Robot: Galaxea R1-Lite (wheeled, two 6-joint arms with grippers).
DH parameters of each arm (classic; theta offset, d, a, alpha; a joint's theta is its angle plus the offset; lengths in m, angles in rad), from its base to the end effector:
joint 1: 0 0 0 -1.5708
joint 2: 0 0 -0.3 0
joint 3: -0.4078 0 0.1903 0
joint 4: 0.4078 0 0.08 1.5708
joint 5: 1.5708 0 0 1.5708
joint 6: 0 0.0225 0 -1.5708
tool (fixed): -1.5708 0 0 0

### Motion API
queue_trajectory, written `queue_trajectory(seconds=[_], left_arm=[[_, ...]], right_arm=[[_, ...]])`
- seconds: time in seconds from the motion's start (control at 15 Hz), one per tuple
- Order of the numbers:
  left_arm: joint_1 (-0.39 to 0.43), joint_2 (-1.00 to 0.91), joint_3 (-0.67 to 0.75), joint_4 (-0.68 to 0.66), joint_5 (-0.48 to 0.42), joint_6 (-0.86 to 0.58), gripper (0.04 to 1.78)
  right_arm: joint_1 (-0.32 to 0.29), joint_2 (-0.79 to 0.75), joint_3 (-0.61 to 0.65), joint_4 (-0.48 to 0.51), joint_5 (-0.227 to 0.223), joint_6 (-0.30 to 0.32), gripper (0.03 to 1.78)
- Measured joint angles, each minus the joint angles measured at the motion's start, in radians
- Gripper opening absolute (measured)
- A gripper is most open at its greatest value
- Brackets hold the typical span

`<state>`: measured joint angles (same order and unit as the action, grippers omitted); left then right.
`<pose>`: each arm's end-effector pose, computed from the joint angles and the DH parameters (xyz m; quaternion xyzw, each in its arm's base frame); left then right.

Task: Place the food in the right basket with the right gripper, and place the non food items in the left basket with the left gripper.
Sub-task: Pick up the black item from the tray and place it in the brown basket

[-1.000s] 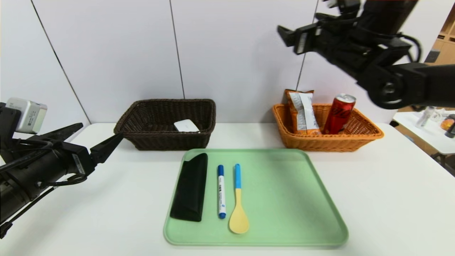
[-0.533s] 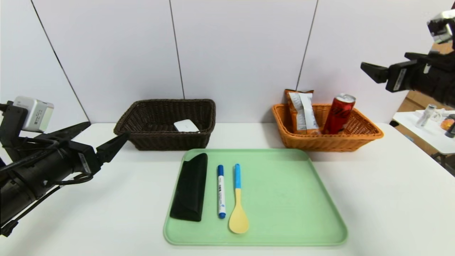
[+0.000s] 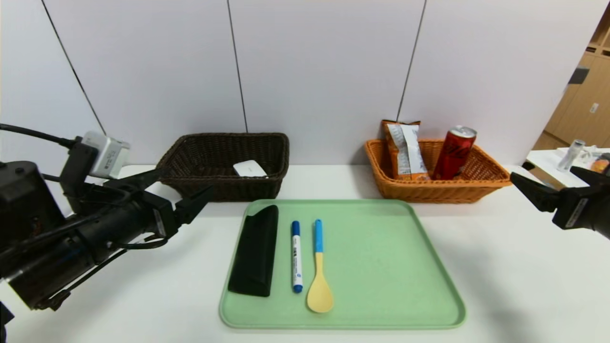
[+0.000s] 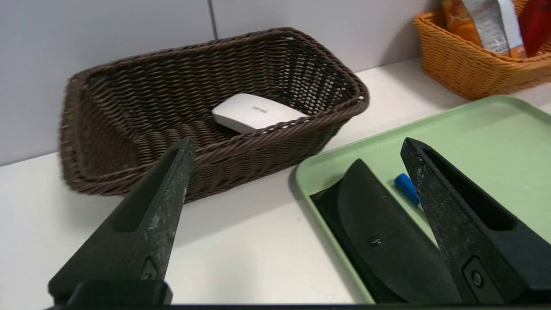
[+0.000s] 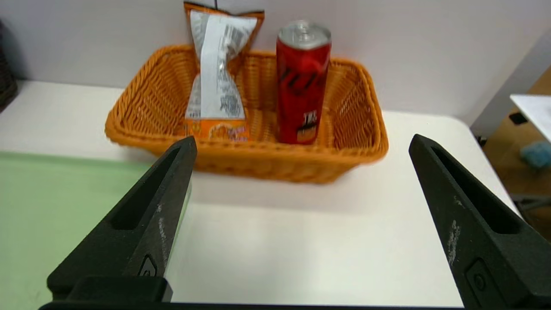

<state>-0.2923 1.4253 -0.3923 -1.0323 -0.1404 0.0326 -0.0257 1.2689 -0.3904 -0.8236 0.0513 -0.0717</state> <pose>0.2031 -0.0644 0.1854 0.0159 -0.0031 -0.2146 0.9766 0.1827 -0.0035 0.1945 -0.0348 0.0269 0.0138 0.9989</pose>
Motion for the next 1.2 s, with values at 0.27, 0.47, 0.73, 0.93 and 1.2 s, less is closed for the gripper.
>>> queue_trajectory(seconds=[0.27,0.47,0.73,0.93,1.2], left_arm=[[-0.089,0.041,-0.218,0.34,0.07,-0.024,1.69],[-0.194,0.051,-0.392,0.714,0.163,-0.107,1.69],[-0.346,0.119,-0.577,1.089,0.197,-0.387,1.69],[-0.394,0.198,-0.64,1.165,0.218,-0.545,1.69],[-0.402,0.284,-0.649,1.123,0.3,-0.55,1.69]], right_arm=[[0.0,-0.051,0.09,-0.003,0.003,0.015,1.69],[0.0,-0.061,0.102,0.0,0.005,0.015,1.69],[0.0,-0.064,0.121,-0.002,0.004,0.016,1.69],[0.0,-0.068,0.132,-0.003,0.005,0.017,1.69],[0.0,-0.073,0.133,-0.003,0.006,0.016,1.69]])
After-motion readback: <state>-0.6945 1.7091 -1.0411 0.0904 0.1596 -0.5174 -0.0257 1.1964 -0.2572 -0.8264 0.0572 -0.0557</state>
